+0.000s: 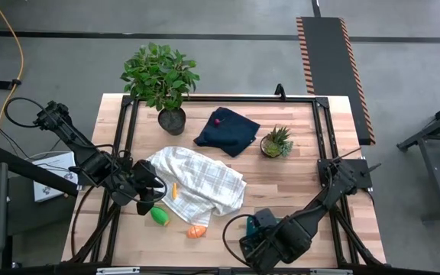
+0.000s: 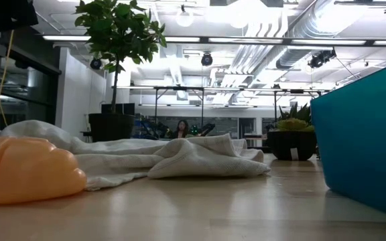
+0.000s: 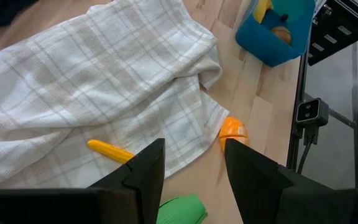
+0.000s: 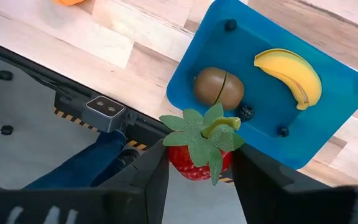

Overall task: Pick and placing Produce into tupperware
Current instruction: Put the strawberry into the bin

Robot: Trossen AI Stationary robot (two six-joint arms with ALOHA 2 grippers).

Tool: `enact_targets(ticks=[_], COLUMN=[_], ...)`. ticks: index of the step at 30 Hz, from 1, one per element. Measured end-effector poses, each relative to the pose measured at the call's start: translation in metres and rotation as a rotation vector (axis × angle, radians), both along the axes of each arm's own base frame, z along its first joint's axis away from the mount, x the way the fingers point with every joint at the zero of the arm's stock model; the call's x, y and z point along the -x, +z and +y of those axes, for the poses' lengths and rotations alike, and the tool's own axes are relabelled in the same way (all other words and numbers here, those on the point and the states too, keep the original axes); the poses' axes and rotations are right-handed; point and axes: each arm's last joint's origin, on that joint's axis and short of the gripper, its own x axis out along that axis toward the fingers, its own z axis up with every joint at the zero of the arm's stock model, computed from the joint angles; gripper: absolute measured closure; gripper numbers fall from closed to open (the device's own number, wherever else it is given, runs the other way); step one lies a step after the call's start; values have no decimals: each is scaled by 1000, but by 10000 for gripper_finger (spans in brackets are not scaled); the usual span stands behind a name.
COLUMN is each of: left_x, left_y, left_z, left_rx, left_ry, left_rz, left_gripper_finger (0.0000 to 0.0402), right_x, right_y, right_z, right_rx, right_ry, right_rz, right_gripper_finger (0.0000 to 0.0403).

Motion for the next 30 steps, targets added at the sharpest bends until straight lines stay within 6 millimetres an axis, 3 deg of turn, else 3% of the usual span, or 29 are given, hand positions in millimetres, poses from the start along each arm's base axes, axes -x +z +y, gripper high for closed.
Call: enact_targets(ticks=[21,30], left_x=[0,0], left_y=[0,0], left_z=[0,0], left_rx=[6,-2], left_ry=[6,-1], left_rz=[-1,2], left_gripper_finger=[245,245], right_x=[-12,-9], right_y=[1,17], right_z=[-16,-28], right_rx=[27,25], right_ry=[61,48], right_rz=[-14,-65], right_gripper_finger=[258,258])
